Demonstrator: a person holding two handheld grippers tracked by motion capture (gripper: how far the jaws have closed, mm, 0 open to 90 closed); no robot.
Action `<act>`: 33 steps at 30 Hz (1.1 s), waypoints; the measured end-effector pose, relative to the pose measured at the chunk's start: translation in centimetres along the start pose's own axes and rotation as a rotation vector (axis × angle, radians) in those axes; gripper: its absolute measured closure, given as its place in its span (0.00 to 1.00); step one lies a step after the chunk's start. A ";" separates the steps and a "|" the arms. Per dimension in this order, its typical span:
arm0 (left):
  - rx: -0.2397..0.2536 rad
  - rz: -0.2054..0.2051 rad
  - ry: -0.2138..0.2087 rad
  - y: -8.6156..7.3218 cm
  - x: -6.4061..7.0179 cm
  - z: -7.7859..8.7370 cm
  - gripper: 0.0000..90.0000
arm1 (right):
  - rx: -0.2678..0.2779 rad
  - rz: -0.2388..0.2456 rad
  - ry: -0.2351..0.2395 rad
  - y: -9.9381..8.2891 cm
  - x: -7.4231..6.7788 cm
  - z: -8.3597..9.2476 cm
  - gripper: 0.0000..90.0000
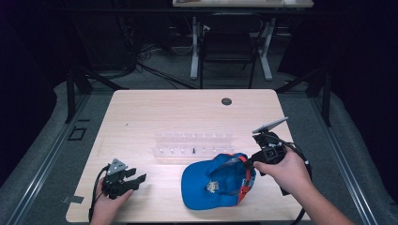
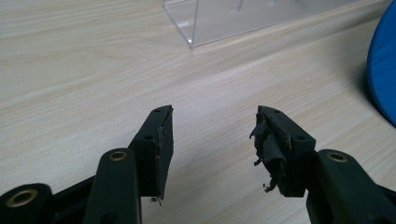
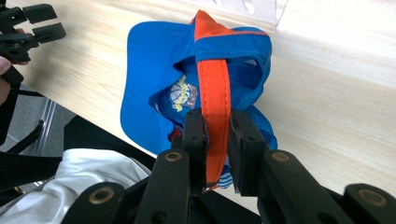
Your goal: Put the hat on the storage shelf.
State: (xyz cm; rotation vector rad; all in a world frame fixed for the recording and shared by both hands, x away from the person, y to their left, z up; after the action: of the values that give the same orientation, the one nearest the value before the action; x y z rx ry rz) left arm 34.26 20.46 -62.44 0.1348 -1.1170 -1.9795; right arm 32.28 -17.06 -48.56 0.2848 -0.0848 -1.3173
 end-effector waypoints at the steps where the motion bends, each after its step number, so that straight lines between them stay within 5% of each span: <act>1: -0.001 0.003 0.001 0.0 0.0 0.0 0.53 | 0.005 -0.002 -0.001 0.2 -0.1 0.2 0.87; 5: -0.009 0.007 0.001 -0.1 -0.1 0.0 0.53 | 0.011 -0.031 0.005 0.8 -0.3 1.3 0.87; 28: -0.024 -0.014 -0.024 -0.1 1.2 -0.5 0.53 | 0.014 -0.020 -0.003 2.9 -1.3 6.7 0.87; 33: -0.020 -0.011 -0.034 -0.1 1.3 -0.5 0.53 | 0.018 -0.034 0.029 3.4 -1.5 8.1 0.87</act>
State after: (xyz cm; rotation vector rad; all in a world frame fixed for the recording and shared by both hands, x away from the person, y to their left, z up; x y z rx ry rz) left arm 33.58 19.20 -62.40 0.0964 -1.1198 -2.0090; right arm 33.29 -16.11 -39.75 0.3217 -0.0678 -1.3462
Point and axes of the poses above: each handheld gripper's, and its own axes: z roughly backward along the jaws, y roughly out of its top, x roughly to its right, the point moved 9 cm from there along -z, roughly forward along the jaws, and after that the axes turned 15 degrees about -y, right-handed, at the moved point
